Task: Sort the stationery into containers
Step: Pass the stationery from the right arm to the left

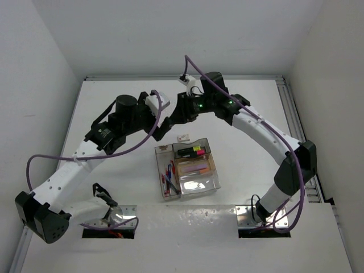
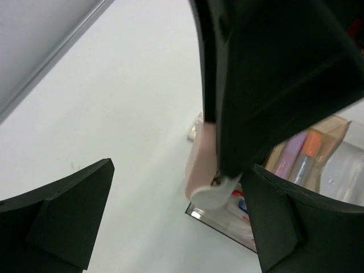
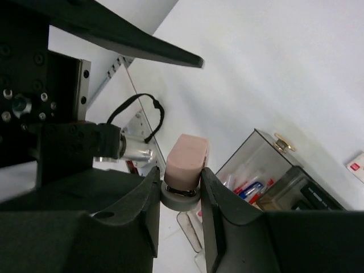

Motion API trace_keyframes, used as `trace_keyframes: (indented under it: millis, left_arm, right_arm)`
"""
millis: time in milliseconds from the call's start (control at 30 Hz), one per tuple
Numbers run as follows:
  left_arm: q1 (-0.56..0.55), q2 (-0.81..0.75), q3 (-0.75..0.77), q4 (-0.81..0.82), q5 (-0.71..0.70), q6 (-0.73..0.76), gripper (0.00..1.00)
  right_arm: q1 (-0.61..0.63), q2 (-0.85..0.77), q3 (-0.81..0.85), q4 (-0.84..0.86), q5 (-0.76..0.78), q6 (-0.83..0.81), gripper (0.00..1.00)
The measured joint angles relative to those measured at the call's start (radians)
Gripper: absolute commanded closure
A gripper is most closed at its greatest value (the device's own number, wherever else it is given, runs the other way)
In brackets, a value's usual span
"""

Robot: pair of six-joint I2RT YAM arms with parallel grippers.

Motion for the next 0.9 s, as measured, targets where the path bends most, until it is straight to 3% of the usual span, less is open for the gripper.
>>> trace_keyframes:
  millis: [167,267,367,467,600,900]
  left_arm:
    - [0.109,0.003,0.039,-0.032,0.089,-0.056,0.00]
    - [0.219,0.006,0.079,-0.046,0.227,-0.050,0.01]
    - [0.284,0.016,0.091,-0.055,0.414,-0.054,0.12]
    - [0.299,0.076,0.121,-0.069,0.620,-0.077,0.19]
    - [0.299,0.180,0.146,-0.062,0.834,-0.132,0.20]
    - [0.265,0.230,0.146,-0.039,0.992,-0.203,0.20]
  right_arm:
    - [-0.099,-0.028,-0.054,0.021,-0.085,0.004,1.00]
    - [-0.164,-0.056,-0.105,0.018,-0.143,-0.007,1.00]
    - [-0.198,-0.079,-0.133,0.024,-0.201,-0.027,1.00]
    - [-0.199,-0.114,-0.164,0.040,-0.262,-0.051,1.00]
    - [-0.182,-0.161,-0.175,0.051,-0.332,-0.107,1.00]
    - [-0.120,-0.208,-0.172,-0.005,-0.397,-0.262,1.00]
